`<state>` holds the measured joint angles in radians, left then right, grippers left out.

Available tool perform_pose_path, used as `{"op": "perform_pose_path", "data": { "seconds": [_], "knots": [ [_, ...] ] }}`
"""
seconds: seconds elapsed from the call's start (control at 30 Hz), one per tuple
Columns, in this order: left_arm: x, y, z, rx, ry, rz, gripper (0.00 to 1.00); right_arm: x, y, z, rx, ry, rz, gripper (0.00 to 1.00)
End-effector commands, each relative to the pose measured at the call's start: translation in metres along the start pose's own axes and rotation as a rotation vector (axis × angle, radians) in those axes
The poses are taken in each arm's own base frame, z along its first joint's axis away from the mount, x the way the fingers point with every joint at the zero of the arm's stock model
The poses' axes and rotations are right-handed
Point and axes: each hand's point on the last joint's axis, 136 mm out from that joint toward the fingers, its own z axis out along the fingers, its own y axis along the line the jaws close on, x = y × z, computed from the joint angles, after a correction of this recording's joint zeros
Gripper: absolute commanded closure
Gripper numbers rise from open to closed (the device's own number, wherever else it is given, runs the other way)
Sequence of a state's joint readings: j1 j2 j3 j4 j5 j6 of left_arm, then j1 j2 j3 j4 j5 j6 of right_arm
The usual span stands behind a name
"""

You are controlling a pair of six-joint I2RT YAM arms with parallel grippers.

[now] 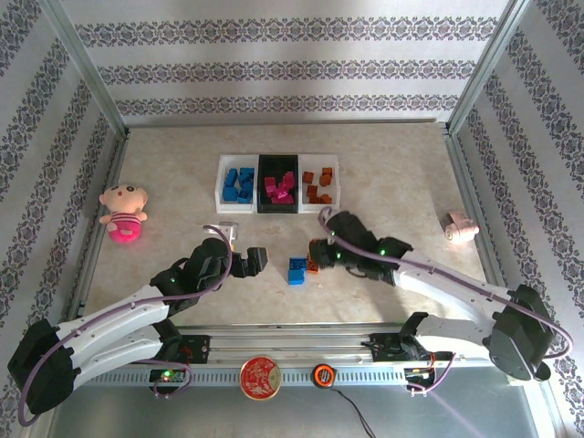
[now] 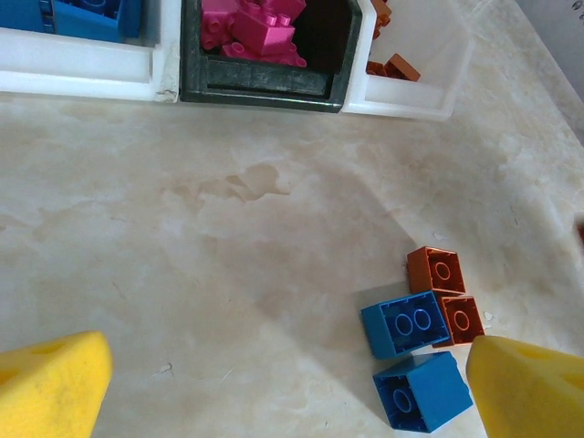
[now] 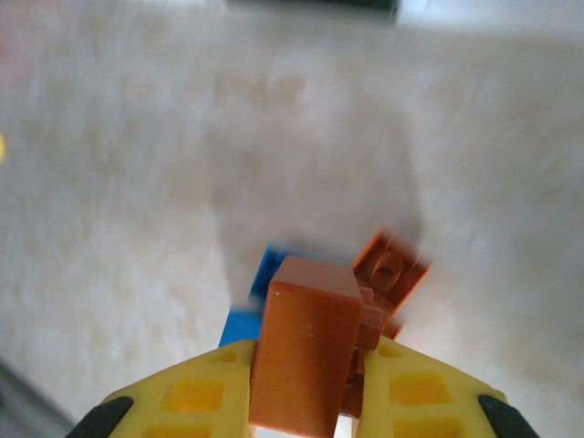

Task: Sort the legos into containers by color
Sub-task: Pick up the lego from the bottom-center of the table, then place the lego in the container.

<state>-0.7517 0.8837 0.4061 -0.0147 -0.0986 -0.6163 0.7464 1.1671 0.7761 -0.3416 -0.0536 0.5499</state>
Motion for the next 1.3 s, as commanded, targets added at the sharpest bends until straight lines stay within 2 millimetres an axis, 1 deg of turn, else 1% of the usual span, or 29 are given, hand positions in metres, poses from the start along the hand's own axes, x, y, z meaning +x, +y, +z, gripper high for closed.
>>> {"op": "perform_pose_path", "data": {
  "seconds": [0.0,0.07,0.13,0.23,0.33,0.43,0.5,0.53,0.6,0.63,0.67,0.77,0.9,1.0,1.07,1.17,1.27],
  "knots": [
    [-0.009,-0.006,-0.003,-0.001,-0.003,0.026,0.0,-0.062,-0.008,0.009,-0.007,-0.099,0.012,0.88],
    [-0.009,-0.009,-0.002,0.009,0.004,0.026,0.0,-0.089,-0.023,0.026,0.034,-0.103,0.032,0.88],
    [-0.008,-0.01,-0.001,0.011,0.014,0.027,0.0,-0.11,-0.034,0.043,0.068,-0.097,0.039,0.88],
    [-0.007,-0.011,-0.002,0.017,0.027,0.026,0.0,-0.133,-0.049,0.071,0.104,-0.07,0.062,0.88],
    [-0.005,-0.012,-0.003,0.023,0.036,0.024,0.0,-0.144,-0.065,0.092,0.153,-0.046,0.079,0.88],
    [-0.003,-0.011,-0.003,0.024,0.042,0.018,0.0,-0.152,-0.079,0.106,0.197,-0.037,0.097,0.86],
    [-0.002,-0.011,-0.004,0.025,0.045,0.019,0.0,-0.155,-0.085,0.112,0.213,-0.035,0.109,0.8],
    [-0.003,-0.012,-0.004,0.026,0.045,0.018,0.0,-0.156,-0.086,0.114,0.218,-0.034,0.115,0.72],
    [-0.002,-0.011,-0.005,0.023,0.05,0.024,0.0,-0.159,-0.086,0.114,0.218,-0.038,0.123,0.53],
    [-0.003,-0.011,-0.006,0.022,0.051,0.025,0.0,-0.16,-0.085,0.113,0.216,-0.042,0.124,0.47],
    [-0.003,-0.012,-0.006,0.022,0.051,0.026,0.0,-0.161,-0.082,0.111,0.209,-0.045,0.122,0.43],
    [-0.004,-0.013,-0.007,0.026,0.049,0.027,0.0,-0.163,-0.073,0.098,0.195,-0.065,0.104,0.38],
    [-0.005,-0.014,-0.006,0.032,0.044,0.028,0.0,-0.158,-0.053,0.072,0.173,-0.108,0.067,0.36],
    [-0.004,-0.014,-0.005,0.035,0.047,0.032,0.0,-0.142,-0.037,0.053,0.154,-0.135,0.034,0.34],
    [-0.004,-0.014,-0.004,0.034,0.051,0.034,0.0,-0.127,-0.028,0.042,0.146,-0.143,0.015,0.33],
    [-0.001,-0.016,-0.001,0.043,0.062,0.039,0.0,-0.097,-0.018,0.03,0.132,-0.137,-0.014,0.33],
    [0.002,-0.017,0.002,0.047,0.076,0.047,0.0,-0.065,-0.011,0.023,0.114,-0.112,-0.035,0.32]
  ]
}}
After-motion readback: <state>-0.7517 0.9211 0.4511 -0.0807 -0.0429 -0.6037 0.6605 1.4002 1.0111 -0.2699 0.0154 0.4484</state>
